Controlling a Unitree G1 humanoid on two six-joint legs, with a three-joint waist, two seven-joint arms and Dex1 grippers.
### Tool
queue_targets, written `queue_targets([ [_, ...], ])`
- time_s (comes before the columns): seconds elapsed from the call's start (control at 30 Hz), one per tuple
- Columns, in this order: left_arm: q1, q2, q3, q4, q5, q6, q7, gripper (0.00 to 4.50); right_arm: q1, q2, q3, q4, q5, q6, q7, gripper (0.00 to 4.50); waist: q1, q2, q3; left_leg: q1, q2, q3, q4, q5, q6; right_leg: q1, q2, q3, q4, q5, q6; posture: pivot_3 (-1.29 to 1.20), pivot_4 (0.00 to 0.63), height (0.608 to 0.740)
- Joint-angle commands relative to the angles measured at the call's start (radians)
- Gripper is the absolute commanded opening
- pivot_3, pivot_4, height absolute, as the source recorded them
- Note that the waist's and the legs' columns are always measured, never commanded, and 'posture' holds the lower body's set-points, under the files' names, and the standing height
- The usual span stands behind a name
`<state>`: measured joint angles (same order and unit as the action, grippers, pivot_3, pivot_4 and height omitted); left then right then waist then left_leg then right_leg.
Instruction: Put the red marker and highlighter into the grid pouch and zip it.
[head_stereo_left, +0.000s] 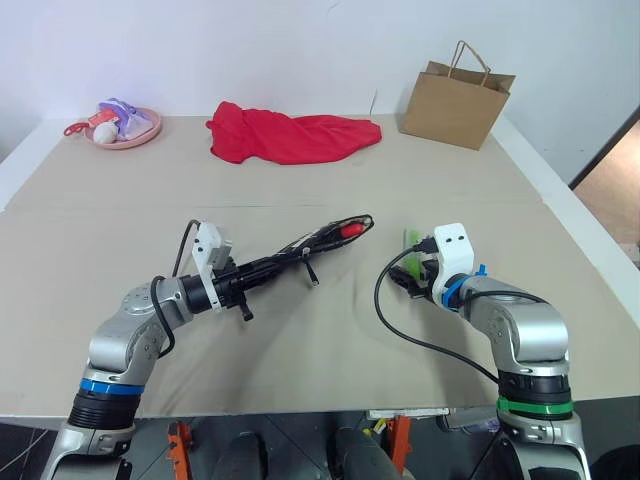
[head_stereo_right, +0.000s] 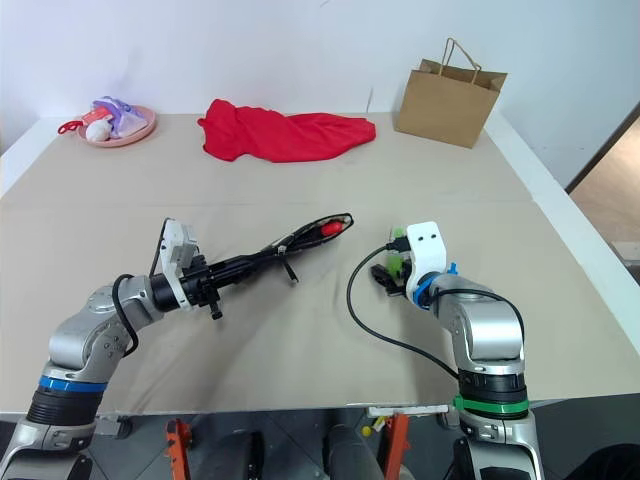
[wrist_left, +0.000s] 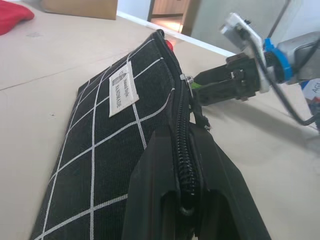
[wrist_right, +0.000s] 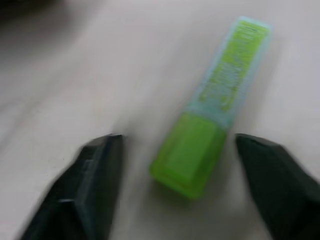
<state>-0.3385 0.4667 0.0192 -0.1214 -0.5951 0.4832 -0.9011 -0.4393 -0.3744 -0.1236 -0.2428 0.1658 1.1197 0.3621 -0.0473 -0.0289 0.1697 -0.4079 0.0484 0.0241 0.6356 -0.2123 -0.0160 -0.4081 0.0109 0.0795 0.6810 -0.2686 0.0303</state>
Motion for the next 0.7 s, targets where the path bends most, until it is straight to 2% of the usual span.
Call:
queue_targets([
  [0.03, 0.009, 0.009, 0.015, -0.039, -0.003, -0.022, -0.013, 0.00, 0.007, -0.022, 0.010, -0.030, 0.014, -0.032, 0.008, 2.17, 0.000, 0.000, 0.000, 0.000, 0.000, 0.000, 0.000, 0.000, 0.000, 0.000, 0.000, 0.000, 0.000, 0.000, 0.000, 0.00, 0.150, 0.740],
  [0.07, 0.013, 0.007, 0.013, -0.041, -0.003, -0.024, -0.014, 0.00, 0.004, -0.026, 0.008, -0.030, 0.016, -0.036, 0.011, 1.94, 0.000, 0.000, 0.000, 0.000, 0.000, 0.000, 0.000, 0.000, 0.000, 0.000, 0.000, 0.000, 0.000, 0.000, 0.000, 0.00, 0.150, 0.740],
  [0.1, 0.016, 0.005, 0.011, -0.042, -0.004, -0.030, -0.020, 0.00, -0.001, -0.031, 0.008, -0.029, 0.016, -0.043, 0.013, 1.26, -0.001, 0.000, 0.000, 0.000, 0.000, 0.000, 0.000, 0.000, 0.000, 0.000, 0.000, 0.000, 0.000, 0.000, 0.000, 0.00, 0.150, 0.740],
  [0.13, 0.020, 0.001, 0.013, -0.046, -0.010, -0.035, -0.026, 0.00, -0.006, -0.035, 0.008, -0.027, 0.015, -0.049, 0.014, 1.09, -0.002, 0.000, 0.000, 0.000, 0.000, 0.000, 0.000, 0.000, 0.000, -0.001, 0.001, 0.000, 0.000, 0.000, 0.000, 0.00, 0.150, 0.740],
  [0.23, 0.015, -0.025, 0.050, -0.070, -0.073, -0.011, -0.013, 0.00, -0.035, -0.039, -0.007, -0.017, 0.024, -0.076, 0.013, 1.07, -0.001, 0.000, 0.000, 0.000, 0.001, 0.000, -0.001, 0.000, 0.000, -0.001, 0.001, 0.000, 0.000, 0.000, 0.000, 0.00, 0.150, 0.740],
  [0.4, 0.011, -0.033, 0.059, -0.055, -0.084, -0.005, 0.002, 0.00, -0.083, -0.099, -0.012, -0.003, 0.022, -0.256, 0.063, 1.07, -0.001, 0.000, 0.000, 0.000, 0.000, 0.001, -0.001, 0.000, 0.000, -0.001, 0.000, 0.001, 0.000, 0.000, 0.000, 0.00, 0.150, 0.740],
  [0.57, 0.018, -0.015, 0.025, -0.042, -0.044, -0.020, -0.011, 0.00, -0.132, -0.306, -0.034, 0.031, 0.027, -0.505, 0.261, 1.07, 0.002, 0.000, 0.001, -0.001, -0.001, 0.001, -0.001, 0.000, 0.000, -0.001, -0.001, 0.000, -0.001, -0.001, 0.001, 0.00, 0.150, 0.740],
  [0.7, 0.026, -0.012, 0.008, -0.036, -0.013, -0.039, -0.019, 0.00, -0.129, -0.439, -0.042, 0.009, 0.074, -0.625, 0.439, 1.07, 0.002, 0.000, 0.001, -0.001, -0.001, 0.001, -0.001, -0.001, 0.001, -0.001, -0.001, 0.001, -0.002, -0.001, 0.001, 0.00, 0.150, 0.740],
])
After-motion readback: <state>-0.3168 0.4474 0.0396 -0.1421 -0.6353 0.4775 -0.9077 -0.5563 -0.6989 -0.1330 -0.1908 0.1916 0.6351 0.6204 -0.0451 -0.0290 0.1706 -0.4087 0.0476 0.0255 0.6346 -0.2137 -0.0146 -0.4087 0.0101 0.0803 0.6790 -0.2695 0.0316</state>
